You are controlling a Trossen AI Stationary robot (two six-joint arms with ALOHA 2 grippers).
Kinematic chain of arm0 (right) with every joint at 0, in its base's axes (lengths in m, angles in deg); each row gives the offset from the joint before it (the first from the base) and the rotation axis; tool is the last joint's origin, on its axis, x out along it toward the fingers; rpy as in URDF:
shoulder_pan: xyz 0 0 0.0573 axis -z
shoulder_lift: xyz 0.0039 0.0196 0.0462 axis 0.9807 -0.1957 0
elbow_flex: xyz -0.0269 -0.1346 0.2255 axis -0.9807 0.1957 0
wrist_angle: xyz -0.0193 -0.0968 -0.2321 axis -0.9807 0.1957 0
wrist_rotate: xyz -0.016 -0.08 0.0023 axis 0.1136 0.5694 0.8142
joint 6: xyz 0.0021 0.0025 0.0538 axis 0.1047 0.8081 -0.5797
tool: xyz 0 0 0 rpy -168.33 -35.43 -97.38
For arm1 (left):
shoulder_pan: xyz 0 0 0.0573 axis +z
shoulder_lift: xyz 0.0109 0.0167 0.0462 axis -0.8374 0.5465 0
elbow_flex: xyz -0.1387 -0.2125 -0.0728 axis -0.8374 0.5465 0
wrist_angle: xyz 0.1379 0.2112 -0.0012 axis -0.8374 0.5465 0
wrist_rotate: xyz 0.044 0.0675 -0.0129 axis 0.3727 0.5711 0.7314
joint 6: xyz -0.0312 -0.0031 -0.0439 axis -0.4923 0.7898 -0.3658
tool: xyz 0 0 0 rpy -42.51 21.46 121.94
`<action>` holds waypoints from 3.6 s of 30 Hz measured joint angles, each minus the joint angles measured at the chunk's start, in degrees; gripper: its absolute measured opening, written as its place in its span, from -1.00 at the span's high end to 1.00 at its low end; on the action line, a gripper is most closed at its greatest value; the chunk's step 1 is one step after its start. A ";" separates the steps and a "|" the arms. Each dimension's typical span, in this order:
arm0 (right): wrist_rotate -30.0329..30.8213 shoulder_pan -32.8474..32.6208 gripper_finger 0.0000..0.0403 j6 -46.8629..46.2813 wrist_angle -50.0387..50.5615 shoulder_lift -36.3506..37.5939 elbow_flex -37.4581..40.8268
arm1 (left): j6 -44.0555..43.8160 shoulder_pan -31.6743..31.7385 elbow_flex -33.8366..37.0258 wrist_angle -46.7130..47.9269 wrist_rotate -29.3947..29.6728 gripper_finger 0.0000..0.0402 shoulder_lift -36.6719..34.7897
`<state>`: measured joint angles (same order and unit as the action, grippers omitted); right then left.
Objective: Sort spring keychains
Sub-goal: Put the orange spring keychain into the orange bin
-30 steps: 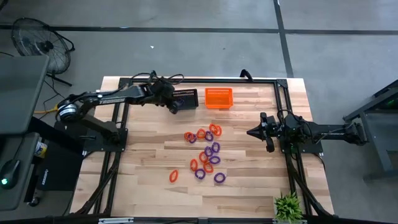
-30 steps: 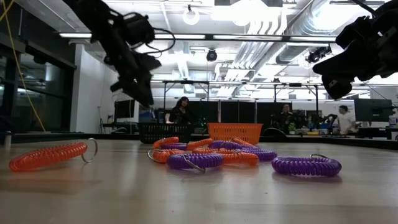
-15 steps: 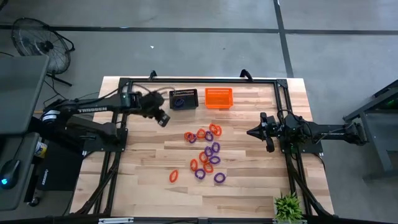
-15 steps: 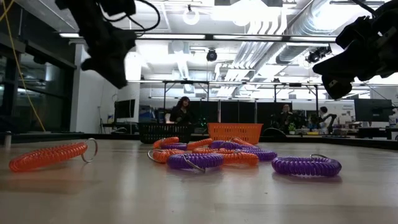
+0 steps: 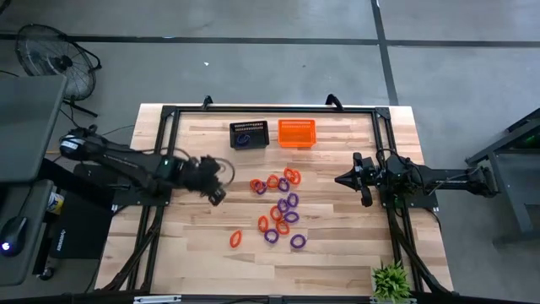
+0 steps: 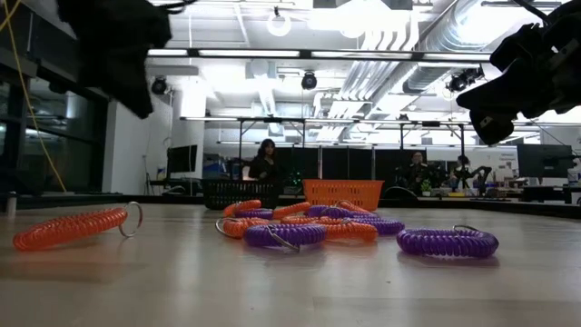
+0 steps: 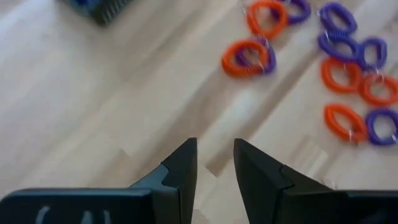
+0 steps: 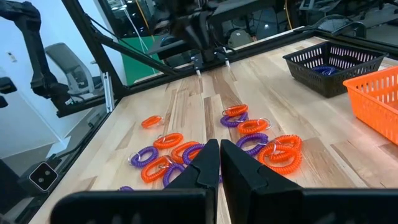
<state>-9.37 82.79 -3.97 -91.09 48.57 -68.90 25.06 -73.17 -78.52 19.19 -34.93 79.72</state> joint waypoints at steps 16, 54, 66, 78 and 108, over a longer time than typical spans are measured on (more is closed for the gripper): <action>0.01 0.00 0.94 0.01 0.00 0.00 0.00 | -27.19 -23.03 4.33 -8.48 1.54 0.48 7.52; 0.02 0.00 0.94 0.01 -0.02 -0.04 0.00 | -20.74 -24.17 4.29 -29.58 0.32 -0.12 23.45; -0.01 0.00 0.94 0.00 0.00 -0.04 0.00 | -21.24 -18.96 4.24 -31.86 -6.97 -0.08 28.05; 0.00 0.00 0.94 0.00 0.00 -0.04 0.00 | -21.25 -17.07 4.16 -32.13 -9.63 -0.08 28.26; 0.00 0.00 0.94 0.00 0.00 -0.07 0.00 | -22.47 -15.89 -7.95 -16.07 -11.54 0.06 39.89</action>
<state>-9.37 82.80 -3.97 -91.09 48.50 -68.90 2.58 -89.06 -86.47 3.12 -46.47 119.61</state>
